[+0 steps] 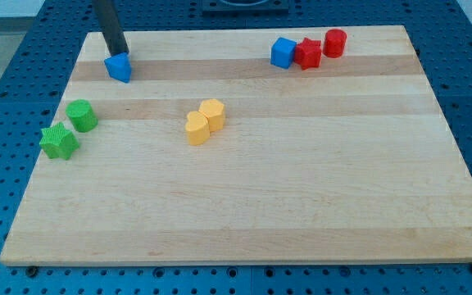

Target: Place the blue triangle diagonally bottom right to the green circle

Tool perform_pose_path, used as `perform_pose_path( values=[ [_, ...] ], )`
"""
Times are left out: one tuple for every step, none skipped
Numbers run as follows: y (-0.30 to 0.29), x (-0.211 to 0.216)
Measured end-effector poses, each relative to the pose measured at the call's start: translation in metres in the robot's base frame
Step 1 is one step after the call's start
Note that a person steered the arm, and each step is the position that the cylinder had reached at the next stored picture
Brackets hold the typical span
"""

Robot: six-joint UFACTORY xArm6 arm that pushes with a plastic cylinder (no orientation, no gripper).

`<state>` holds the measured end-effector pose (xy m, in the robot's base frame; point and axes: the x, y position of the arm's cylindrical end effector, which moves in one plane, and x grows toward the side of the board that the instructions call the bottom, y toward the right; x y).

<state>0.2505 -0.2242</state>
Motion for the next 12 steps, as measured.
perform_pose_path(
  values=[
    [0.005,0.0],
    [0.009,0.0],
    [0.014,0.0],
    [0.021,0.0],
    [0.028,0.0],
    [0.034,0.0],
    [0.04,0.0],
    [0.031,0.019],
    [0.031,0.039],
    [0.044,0.03],
    [0.025,-0.018],
    [-0.017,0.001]
  ],
)
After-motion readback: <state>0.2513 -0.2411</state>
